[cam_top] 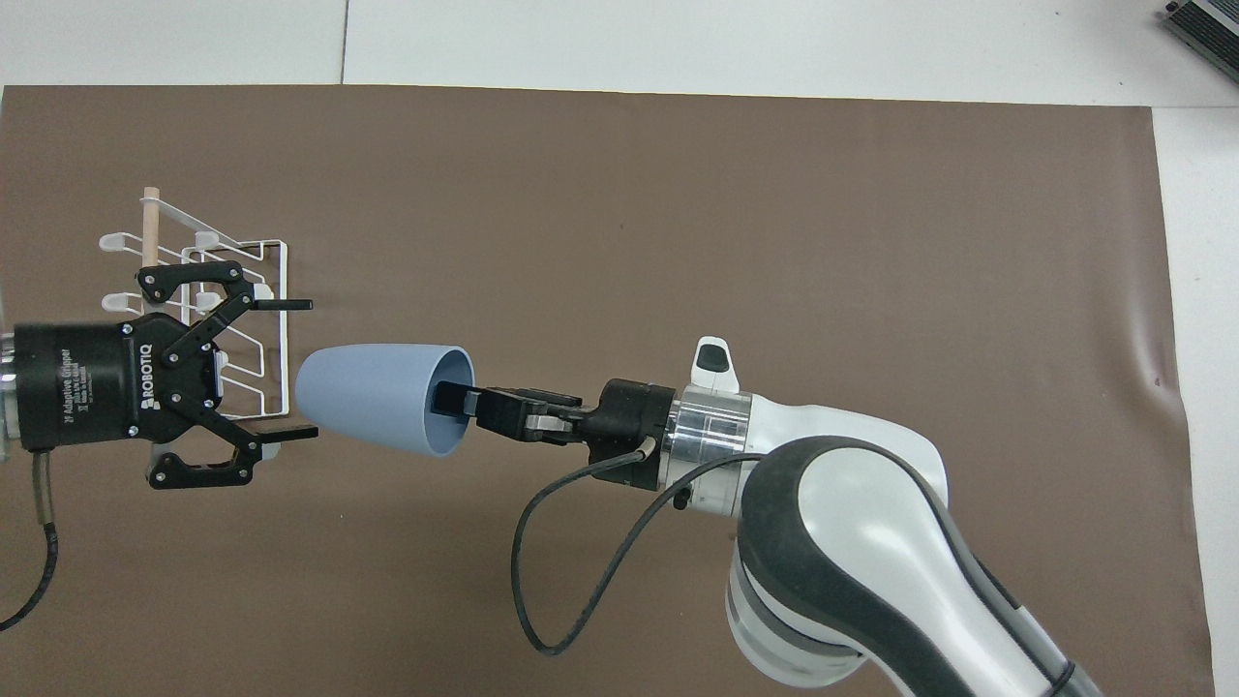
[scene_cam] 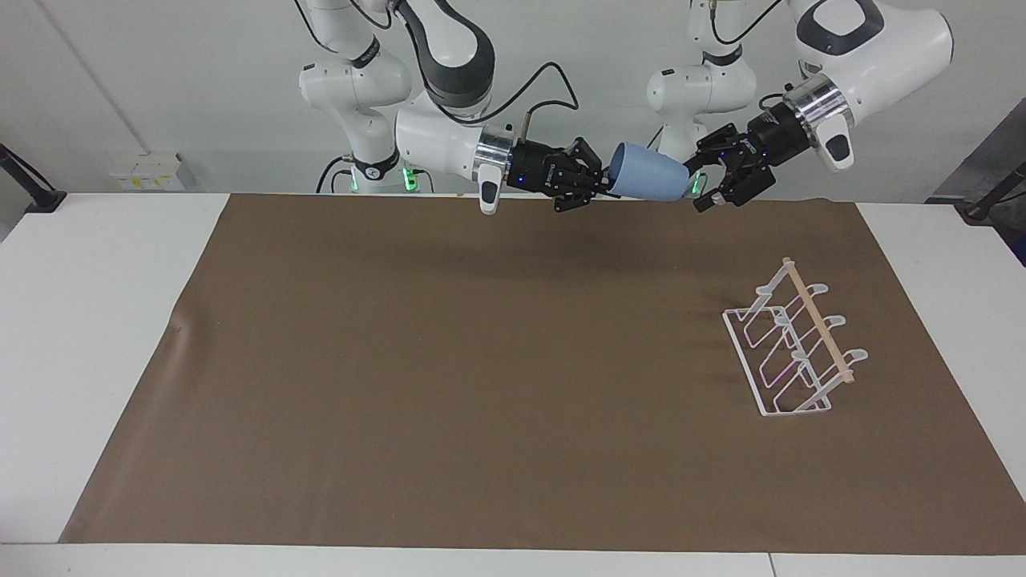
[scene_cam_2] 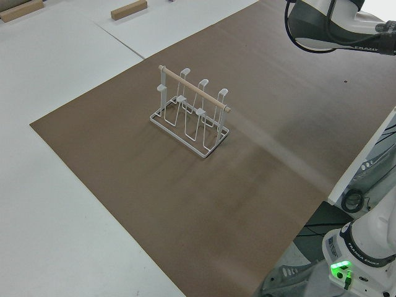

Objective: Hang cup on cup holder
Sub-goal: 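Close the left gripper on the cup base while the right gripper holds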

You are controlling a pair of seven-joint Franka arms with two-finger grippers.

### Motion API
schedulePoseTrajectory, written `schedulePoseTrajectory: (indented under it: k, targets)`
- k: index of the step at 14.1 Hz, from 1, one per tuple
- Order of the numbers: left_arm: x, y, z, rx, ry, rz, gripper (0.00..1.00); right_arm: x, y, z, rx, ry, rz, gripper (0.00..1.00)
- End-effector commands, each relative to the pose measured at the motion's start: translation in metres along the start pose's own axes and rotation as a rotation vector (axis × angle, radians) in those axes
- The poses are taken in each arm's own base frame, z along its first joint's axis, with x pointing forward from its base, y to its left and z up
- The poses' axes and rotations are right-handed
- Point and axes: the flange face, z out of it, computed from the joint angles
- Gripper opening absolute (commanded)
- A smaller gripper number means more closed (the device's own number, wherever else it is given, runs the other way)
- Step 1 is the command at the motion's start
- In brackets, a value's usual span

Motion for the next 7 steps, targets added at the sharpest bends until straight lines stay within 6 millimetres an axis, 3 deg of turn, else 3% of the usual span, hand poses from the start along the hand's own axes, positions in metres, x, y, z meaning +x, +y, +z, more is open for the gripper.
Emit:
schedulePoseTrajectory:
  k: [1,7]
  targets:
    - [-0.0168,-0.0050,0.0097,0.013,0.010,-0.003,1.00,0.0006,-0.0010,-0.0018,0.008,0.022,-0.004,0.00]
    - [-0.0254,-0.0057,0.0165,0.019,-0.008,-0.017,1.00,0.0009,-0.0001,-0.0017,0.007,0.023,-0.009,0.00]
